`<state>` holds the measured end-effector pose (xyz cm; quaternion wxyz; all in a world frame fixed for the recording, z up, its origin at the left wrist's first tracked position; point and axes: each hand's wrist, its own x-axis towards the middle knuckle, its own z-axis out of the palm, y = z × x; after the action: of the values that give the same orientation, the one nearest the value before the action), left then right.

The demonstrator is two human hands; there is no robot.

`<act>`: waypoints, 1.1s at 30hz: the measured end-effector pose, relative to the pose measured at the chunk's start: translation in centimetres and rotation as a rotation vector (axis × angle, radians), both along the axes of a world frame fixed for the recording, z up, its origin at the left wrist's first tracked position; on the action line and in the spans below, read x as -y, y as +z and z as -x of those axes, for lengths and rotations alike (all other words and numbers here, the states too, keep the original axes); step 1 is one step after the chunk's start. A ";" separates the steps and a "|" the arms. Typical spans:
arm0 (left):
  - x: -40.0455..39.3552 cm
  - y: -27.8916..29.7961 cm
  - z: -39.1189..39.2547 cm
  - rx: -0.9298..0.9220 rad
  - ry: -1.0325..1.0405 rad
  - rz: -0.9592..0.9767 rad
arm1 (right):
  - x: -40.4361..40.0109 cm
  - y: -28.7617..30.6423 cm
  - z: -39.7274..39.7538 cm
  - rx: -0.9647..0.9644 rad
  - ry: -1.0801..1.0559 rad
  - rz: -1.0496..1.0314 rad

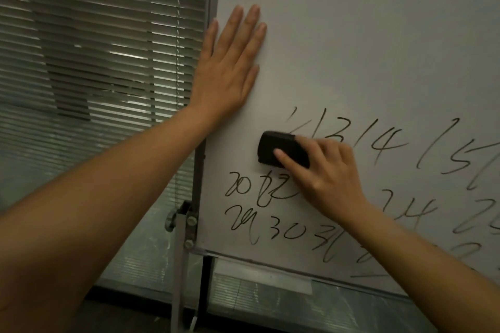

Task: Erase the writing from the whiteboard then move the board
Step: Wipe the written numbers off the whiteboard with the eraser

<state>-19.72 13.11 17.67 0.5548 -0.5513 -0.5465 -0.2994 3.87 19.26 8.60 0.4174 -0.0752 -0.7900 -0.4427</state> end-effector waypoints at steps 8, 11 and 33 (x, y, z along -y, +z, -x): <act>-0.5 -0.2 -0.2 0.031 -0.012 -0.016 | -1.8 5.1 -1.9 -0.394 -0.048 0.067; -0.5 -0.3 -0.3 0.045 -0.018 -0.012 | -1.7 1.0 -1.4 -0.241 0.007 0.031; -1.0 -1.0 -1.7 0.153 -0.041 0.013 | -2.6 -0.2 -6.3 -0.072 -0.099 -0.015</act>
<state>-18.06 14.13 16.72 0.5016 -0.5415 -0.5779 -0.3481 10.18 21.81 8.38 0.4238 -0.1269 -0.7663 -0.4659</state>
